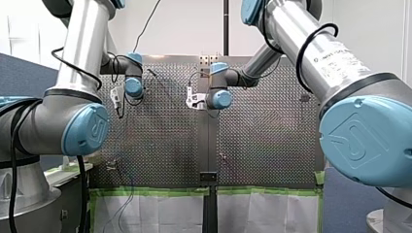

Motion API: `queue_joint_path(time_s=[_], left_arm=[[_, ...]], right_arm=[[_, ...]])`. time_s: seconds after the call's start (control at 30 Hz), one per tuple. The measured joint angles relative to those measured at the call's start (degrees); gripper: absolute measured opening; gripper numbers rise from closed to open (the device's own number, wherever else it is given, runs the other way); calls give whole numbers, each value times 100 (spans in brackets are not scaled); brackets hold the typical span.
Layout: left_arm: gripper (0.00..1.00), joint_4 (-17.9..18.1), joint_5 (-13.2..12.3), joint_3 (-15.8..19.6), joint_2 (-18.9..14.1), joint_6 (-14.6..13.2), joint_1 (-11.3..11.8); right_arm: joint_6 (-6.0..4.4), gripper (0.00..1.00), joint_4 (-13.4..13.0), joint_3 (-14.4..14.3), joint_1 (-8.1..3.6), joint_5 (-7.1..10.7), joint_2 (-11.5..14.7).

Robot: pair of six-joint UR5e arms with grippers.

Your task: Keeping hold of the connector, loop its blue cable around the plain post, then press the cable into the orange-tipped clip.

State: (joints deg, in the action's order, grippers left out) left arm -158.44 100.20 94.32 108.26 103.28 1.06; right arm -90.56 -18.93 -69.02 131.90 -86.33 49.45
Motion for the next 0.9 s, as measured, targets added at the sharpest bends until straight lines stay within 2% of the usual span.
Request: queue_joint_path(time_s=[0.03, 0.1, 0.2, 0.27, 0.3, 0.33, 0.37, 0.43, 0.47, 0.5, 0.53, 0.57, 0.6, 0.77, 0.9], left_arm=[[18, -2, -45, 2, 46, 12, -20], [18, -3, -77, 3, 90, 23, -46], [24, -9, -72, 3, 118, 32, -71], [24, -19, -44, 4, 123, 49, -80], [29, -21, -35, 5, 123, 61, -82], [42, -22, -27, 5, 124, 76, -85], [42, -24, -22, 5, 125, 89, -87], [63, -37, 0, 5, 126, 142, -92], [63, -51, 20, 5, 126, 172, -94], [73, -65, 48, 5, 127, 198, -96], [91, -78, 95, 5, 127, 223, -96], [91, -85, 137, 5, 127, 234, -97], [100, -92, 175, 5, 128, 241, -97], [100, -106, 270, 7, 127, 238, -112], [100, -108, 272, 6, 128, 116, -118]], right_arm=[[4, 0, -1, -14, -1, 4, -22], [7, 0, -2, -27, -1, 7, -59], [14, 0, -5, -37, 3, 8, -125], [18, 0, -6, -49, 11, 3, -172], [21, 0, -6, -55, 15, 2, -192], [26, 0, -6, -62, 18, 2, -221], [29, 0, -6, -65, 20, 2, -241], [37, 0, -6, -70, 23, 2, -281], [40, 0, -6, -70, 23, 2, -293], [41, 0, -6, -71, 24, 1, -303], [43, 0, -6, -71, 29, 1, -314], [43, 0, -6, -71, 32, 1, -320], [46, 0, -6, -72, 35, 1, -326], [58, 0, -7, -77, 51, 6, -347], [80, 0, -6, -75, 79, 6, -408]])
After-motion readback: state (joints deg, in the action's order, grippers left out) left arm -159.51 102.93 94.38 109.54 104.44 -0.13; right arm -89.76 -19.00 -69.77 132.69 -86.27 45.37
